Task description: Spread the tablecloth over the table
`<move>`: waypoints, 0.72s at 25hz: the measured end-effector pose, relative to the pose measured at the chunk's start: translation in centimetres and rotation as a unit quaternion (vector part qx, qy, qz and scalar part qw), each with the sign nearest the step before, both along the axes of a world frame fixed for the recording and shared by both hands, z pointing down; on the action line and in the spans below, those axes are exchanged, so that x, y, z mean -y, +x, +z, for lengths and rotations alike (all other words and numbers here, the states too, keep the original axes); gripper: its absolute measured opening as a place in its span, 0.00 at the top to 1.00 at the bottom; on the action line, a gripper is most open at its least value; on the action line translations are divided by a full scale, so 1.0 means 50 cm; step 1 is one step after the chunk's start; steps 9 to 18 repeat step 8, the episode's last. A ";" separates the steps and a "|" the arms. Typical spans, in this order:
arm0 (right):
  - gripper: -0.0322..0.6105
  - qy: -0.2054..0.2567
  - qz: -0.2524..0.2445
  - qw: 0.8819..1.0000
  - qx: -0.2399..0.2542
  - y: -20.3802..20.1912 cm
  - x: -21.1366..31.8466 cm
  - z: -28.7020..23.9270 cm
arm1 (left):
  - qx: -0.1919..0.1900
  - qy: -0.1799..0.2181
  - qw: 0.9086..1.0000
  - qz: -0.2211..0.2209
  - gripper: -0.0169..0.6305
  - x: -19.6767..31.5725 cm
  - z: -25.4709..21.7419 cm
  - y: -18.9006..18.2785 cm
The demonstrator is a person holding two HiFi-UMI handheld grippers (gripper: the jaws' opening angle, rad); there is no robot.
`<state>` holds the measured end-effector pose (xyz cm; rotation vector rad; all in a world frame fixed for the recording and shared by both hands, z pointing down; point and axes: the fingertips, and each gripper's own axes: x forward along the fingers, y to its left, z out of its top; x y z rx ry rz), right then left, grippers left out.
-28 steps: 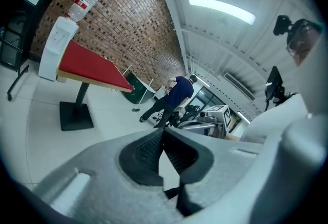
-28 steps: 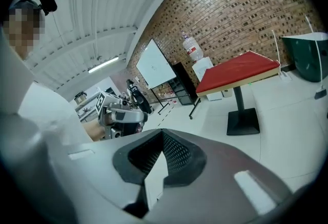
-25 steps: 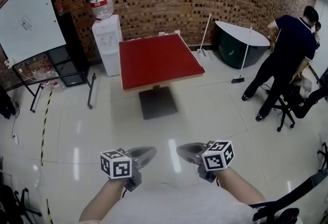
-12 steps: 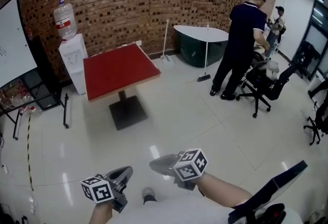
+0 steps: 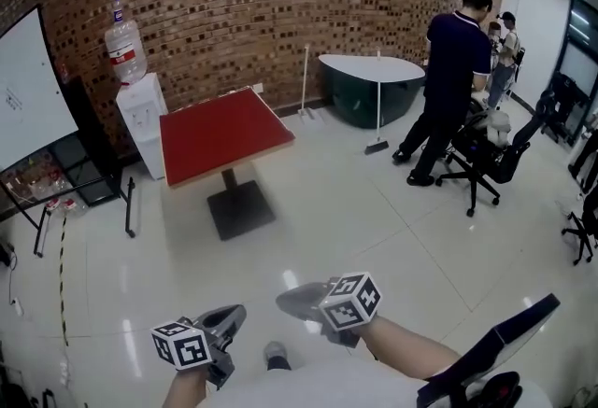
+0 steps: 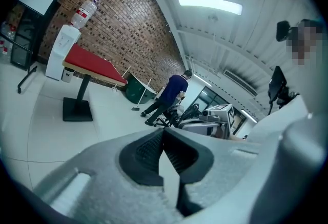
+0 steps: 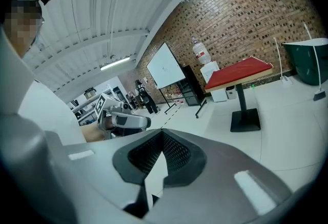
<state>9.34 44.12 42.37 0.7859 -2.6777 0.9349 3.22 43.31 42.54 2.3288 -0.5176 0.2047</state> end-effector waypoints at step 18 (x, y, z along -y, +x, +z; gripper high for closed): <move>0.95 0.002 -0.002 1.000 0.003 -0.012 -0.024 -0.015 | 0.005 0.001 1.000 -0.008 0.97 -0.029 -0.016 -0.016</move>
